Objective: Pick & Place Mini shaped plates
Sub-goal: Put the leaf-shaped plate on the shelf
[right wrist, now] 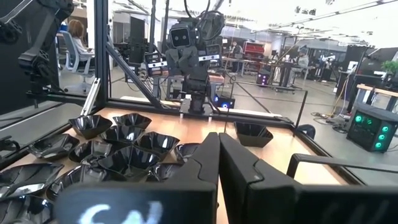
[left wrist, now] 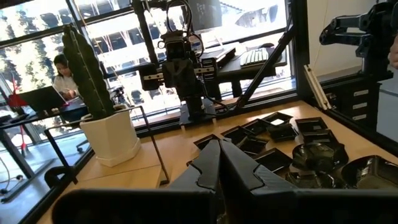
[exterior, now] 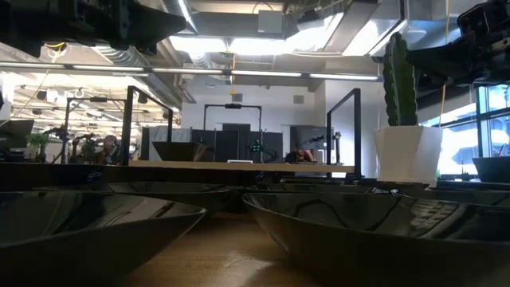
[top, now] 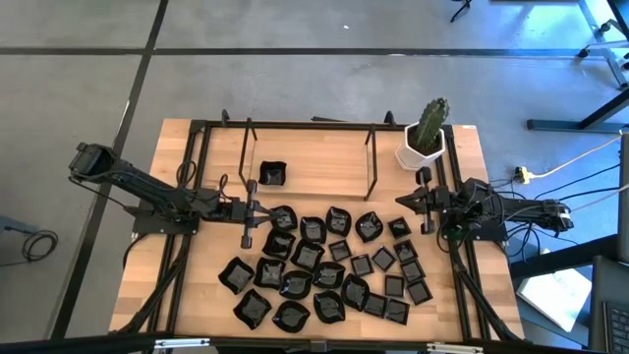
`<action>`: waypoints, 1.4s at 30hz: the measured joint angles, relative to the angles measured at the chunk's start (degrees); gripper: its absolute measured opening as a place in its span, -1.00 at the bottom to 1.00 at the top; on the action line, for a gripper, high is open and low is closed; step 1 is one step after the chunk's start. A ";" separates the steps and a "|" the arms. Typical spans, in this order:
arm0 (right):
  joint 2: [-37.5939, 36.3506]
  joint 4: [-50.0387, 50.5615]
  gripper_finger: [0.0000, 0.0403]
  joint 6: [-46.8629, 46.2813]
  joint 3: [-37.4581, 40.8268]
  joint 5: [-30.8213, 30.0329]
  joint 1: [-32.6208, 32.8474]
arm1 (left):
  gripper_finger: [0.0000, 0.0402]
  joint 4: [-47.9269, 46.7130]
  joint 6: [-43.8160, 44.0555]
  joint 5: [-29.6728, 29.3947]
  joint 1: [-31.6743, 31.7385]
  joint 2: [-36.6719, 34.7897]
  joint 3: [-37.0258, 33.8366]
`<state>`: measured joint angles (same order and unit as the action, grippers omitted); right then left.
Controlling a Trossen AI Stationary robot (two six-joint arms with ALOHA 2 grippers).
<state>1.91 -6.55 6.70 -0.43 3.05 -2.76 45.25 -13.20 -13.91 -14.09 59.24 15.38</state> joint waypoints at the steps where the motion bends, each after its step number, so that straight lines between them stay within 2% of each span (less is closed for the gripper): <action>1: 0.00 0.00 -0.96 0.00 0.00 0.00 -0.01 | -0.99 0.00 0.16 0.00 0.00 0.00 0.00; 9: 0.01 -0.02 -0.96 -0.87 0.00 0.02 0.00 | -0.96 0.00 0.42 0.02 0.00 0.00 0.00; 13: 1.54 -3.95 -0.96 -3.90 0.01 1.00 1.12 | -0.98 0.00 0.42 0.02 0.00 0.00 0.00; 21: 12.16 -9.09 -0.96 -2.71 -2.91 0.35 5.86 | -0.97 0.00 0.42 0.02 0.00 0.00 0.00; 30: 26.91 -9.70 -0.96 1.58 -6.16 -10.88 9.46 | -0.98 0.00 0.44 0.04 -0.04 0.00 0.00; 36: 31.53 -14.19 -0.96 2.84 -6.27 -9.57 9.46 | -0.96 -0.01 0.44 0.04 -0.04 0.00 0.00; 42: 32.50 -14.62 -0.96 2.84 -6.36 -8.98 9.44 | -0.97 0.00 0.46 0.04 -0.04 -0.02 0.00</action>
<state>34.41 -21.17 9.54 -6.79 -5.93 6.68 45.25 -12.73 -13.87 -14.13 59.22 15.38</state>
